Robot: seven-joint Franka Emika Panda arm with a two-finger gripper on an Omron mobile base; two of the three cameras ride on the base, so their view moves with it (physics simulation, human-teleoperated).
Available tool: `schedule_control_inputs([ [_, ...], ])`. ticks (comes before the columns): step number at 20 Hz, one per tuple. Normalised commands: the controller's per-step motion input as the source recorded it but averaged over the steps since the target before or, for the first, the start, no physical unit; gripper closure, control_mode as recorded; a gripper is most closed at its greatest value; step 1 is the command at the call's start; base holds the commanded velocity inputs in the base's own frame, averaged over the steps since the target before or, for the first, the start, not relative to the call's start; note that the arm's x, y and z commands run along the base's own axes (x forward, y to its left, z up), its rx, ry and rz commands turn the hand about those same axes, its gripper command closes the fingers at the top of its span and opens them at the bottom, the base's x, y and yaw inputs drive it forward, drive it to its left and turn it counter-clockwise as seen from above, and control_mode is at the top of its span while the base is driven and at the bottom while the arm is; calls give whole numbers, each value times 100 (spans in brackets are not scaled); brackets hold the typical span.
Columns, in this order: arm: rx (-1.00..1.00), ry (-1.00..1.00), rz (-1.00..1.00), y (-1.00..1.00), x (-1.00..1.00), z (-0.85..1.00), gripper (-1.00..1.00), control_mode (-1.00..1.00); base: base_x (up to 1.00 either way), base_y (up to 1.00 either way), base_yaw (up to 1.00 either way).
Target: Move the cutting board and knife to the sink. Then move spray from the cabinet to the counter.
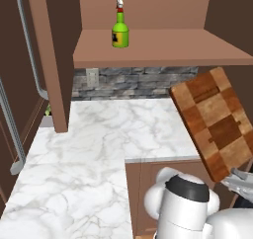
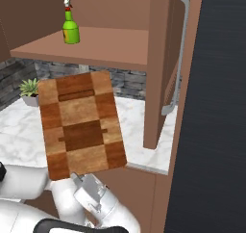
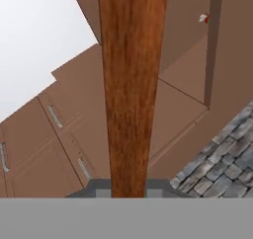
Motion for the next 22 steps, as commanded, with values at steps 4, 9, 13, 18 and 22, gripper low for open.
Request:
schedule_control_inputs([
  [4,0,-12,0,0,-11,23,100,-100,0,0,0],
  [9,0,-9,0,4,7,43,100,-100,0,0,0],
  [13,0,-5,0,36,6,31,100,-100,0,0,0],
  [18,8,-9,0,38,0,33,100,-100,0,0,0],
  [22,19,-6,0,20,0,35,100,-100,0,0,0],
])
